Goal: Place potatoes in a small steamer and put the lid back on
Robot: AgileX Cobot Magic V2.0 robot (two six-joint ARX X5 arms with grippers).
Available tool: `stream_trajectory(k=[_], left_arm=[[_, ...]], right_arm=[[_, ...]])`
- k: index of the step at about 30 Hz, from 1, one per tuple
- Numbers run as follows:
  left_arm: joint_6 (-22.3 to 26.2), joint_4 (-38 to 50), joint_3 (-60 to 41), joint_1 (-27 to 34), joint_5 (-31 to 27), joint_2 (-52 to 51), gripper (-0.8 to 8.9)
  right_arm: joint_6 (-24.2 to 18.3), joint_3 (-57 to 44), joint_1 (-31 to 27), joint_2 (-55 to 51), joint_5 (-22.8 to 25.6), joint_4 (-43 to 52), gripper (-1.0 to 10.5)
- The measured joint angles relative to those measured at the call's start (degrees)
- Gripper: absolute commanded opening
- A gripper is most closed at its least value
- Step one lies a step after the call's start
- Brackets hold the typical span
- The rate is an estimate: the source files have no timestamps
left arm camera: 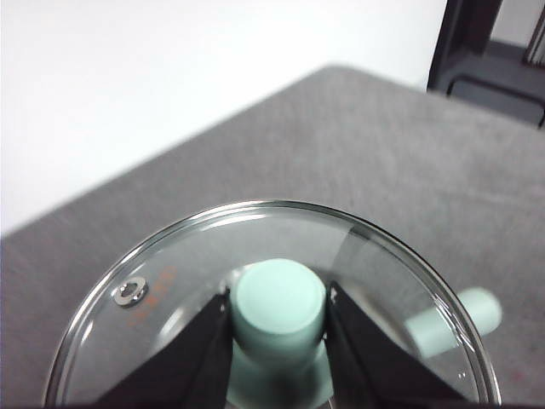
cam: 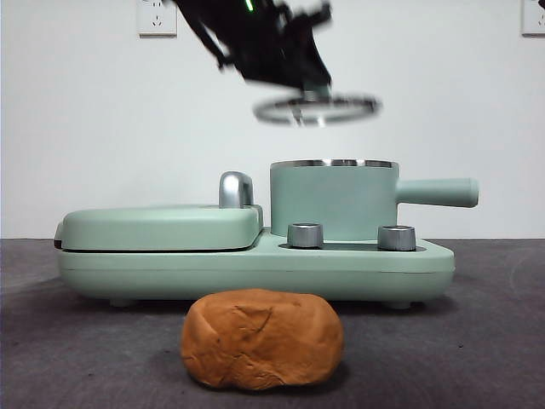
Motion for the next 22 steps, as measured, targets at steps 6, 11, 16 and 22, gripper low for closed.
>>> stream_trajectory(k=[6,11,16,22], left_arm=[[-0.02,-10.25,0.07,1.2,0.0,-8.02,0.07],[-0.24,-22.77,0.07,2.21,-0.11,-13.51,0.09],[-0.22,-35.08,0.07,2.58,-0.09,-20.41,0.09],[-0.28,-37.81,-4.74,3.21,-0.94,-29.2,0.09]], right_arm=[[0.0,0.0,0.0,0.0,0.0,-0.02,2.9],[0.0,0.0,0.0,0.0,0.0,-0.02,2.9],[0.0,0.0,0.0,0.0,0.0,-0.02,2.9],[0.0,0.0,0.0,0.0,0.0,-0.02,3.0]])
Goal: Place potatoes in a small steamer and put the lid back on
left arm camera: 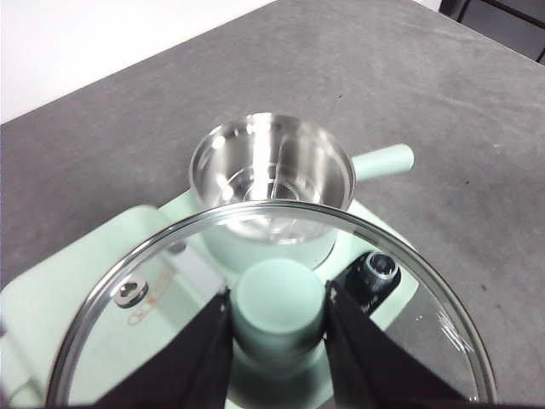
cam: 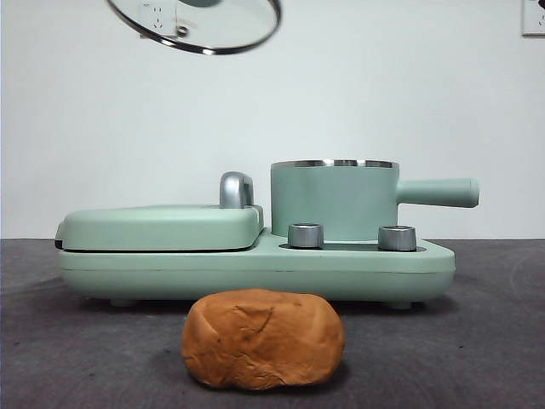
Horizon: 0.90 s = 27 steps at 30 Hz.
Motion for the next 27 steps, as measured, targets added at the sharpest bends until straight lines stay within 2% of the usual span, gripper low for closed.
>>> stream_trajectory(k=[6,13,20,27], left_arm=[[-0.22,-0.35,-8.22,0.07,-3.67,-10.32,0.09],[-2.58,2.95,-18.73,0.5,-4.87,-20.33,0.09],[-5.11,3.39,-24.28,0.79,-5.01,-20.65,0.09],[-5.51,8.61,-24.3,0.79,-5.01,-20.59,0.09]], right_arm=[[0.0,0.0,0.0,0.0,0.0,0.0,2.9],[-0.09,0.0,0.0,0.0,-1.07,-0.35,3.0],[-5.22,0.0,2.01,4.68,-11.74,-1.25,3.0],[-13.46,0.0,8.98,15.23,-12.11,0.07,3.0]])
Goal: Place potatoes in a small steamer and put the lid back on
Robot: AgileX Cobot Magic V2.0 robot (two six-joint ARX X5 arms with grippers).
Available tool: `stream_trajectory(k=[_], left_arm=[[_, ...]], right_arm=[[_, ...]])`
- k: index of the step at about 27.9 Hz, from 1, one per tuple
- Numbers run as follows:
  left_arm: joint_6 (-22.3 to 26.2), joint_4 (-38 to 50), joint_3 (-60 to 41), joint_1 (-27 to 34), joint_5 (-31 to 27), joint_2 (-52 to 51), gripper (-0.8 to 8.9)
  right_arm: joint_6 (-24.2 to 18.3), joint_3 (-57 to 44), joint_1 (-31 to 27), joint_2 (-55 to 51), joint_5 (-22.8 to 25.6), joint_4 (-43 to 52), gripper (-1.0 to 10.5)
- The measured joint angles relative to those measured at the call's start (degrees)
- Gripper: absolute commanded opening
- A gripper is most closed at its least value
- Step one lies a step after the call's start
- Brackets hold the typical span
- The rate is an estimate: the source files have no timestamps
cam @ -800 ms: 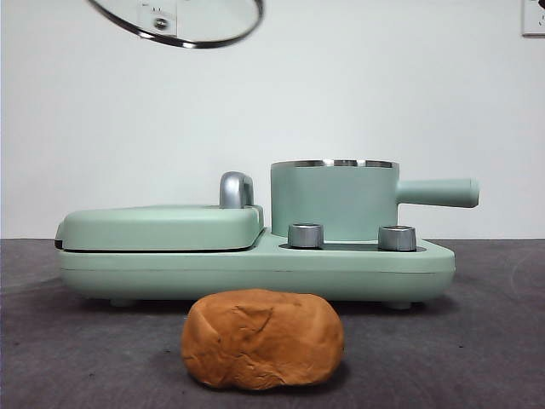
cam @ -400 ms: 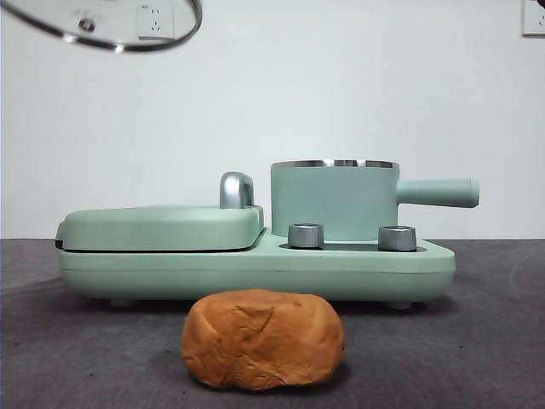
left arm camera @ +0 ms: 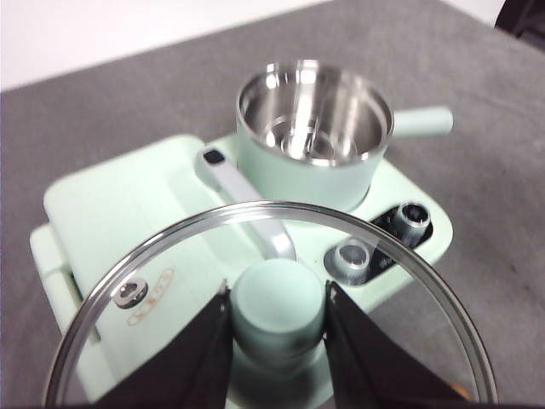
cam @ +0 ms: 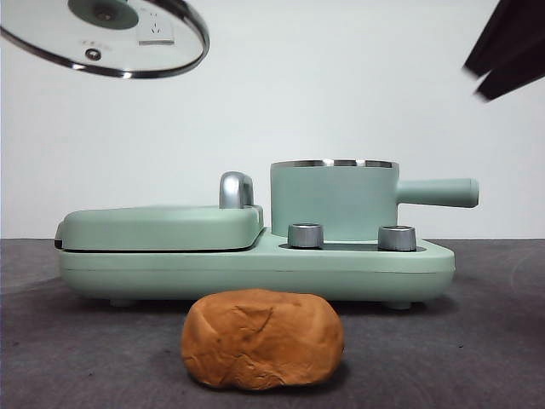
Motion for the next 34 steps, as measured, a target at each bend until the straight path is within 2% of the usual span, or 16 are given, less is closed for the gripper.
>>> stream_trajectory(k=[5,18,26,31,34], left_arm=[[-0.24,2.08,0.0,0.0,0.0,0.02,0.09],[-0.46,3.26,0.0,0.0,0.0,0.0,0.09],[-0.46,3.26,0.0,0.0,0.0,0.02,0.09],[-0.46,3.26,0.0,0.0,0.0,0.02,0.08],[-0.46,3.26,0.0,0.0,0.0,0.02,0.09]], right_arm=[[-3.54,0.0,4.79,7.1,-0.11,3.08,3.0],[-7.23,0.0,13.97,21.55,-0.09,13.66,3.4],[-9.6,0.0,17.03,29.31,0.48,18.4,3.4],[-10.1,0.0,17.66,34.34,4.55,21.62,3.4],[-10.16,0.0,17.66,36.89,4.85,23.32,3.3]])
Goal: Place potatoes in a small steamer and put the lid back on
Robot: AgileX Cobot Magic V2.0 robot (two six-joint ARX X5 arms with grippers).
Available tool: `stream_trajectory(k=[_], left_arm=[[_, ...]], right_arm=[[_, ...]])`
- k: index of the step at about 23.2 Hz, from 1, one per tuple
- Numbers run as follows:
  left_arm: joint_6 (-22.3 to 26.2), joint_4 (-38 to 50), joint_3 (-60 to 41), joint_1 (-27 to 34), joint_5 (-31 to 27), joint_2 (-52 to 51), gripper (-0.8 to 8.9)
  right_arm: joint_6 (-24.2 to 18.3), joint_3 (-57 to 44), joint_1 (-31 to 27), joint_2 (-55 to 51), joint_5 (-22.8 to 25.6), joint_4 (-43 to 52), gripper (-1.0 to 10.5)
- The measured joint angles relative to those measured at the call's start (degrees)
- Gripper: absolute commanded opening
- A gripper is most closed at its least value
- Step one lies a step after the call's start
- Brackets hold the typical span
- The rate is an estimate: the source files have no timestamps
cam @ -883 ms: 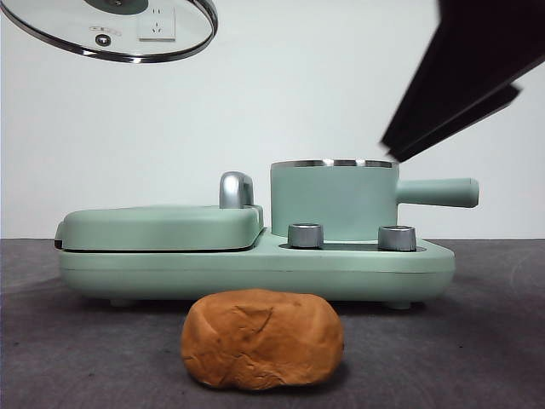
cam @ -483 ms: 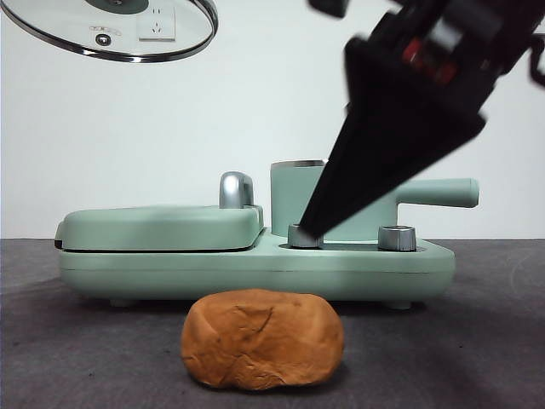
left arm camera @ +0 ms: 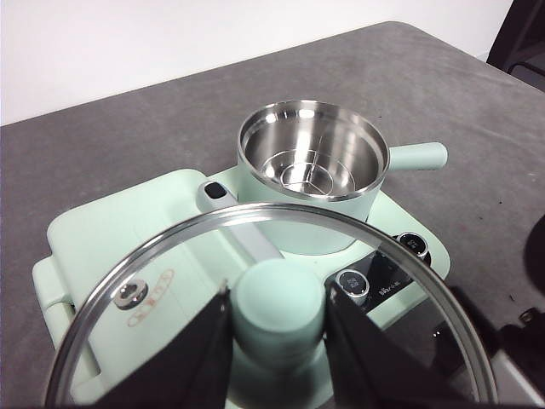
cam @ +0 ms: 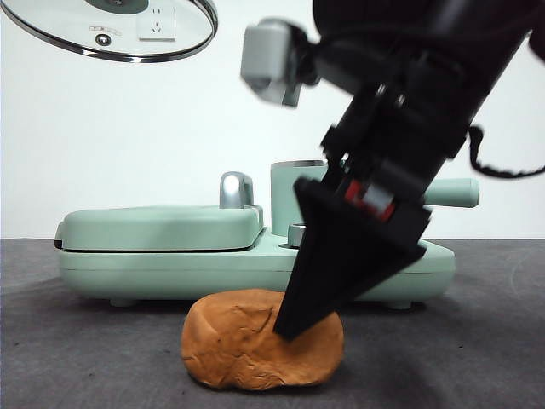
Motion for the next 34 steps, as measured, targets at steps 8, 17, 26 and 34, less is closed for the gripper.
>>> stream_trajectory(k=[8,17,26,34], left_arm=[[-0.02,0.0,0.0,0.0,0.0,0.0,0.09],[-0.17,0.17,0.0,0.0,0.0,0.0,0.09],[-0.22,0.63,0.0,0.0,0.0,0.0,0.09],[-0.37,0.63,0.0,0.0,0.0,0.0,0.09]], right_arm=[[5.9,0.0,-0.02,-1.51,-0.02,-1.64,1.6],[29.27,3.93,-4.11,-22.45,16.48,-13.46,1.6],[35.3,19.65,-12.81,-16.48,16.24,-24.9,1.6],[30.51,32.13,-18.69,-3.76,15.63,-24.59,1.6]])
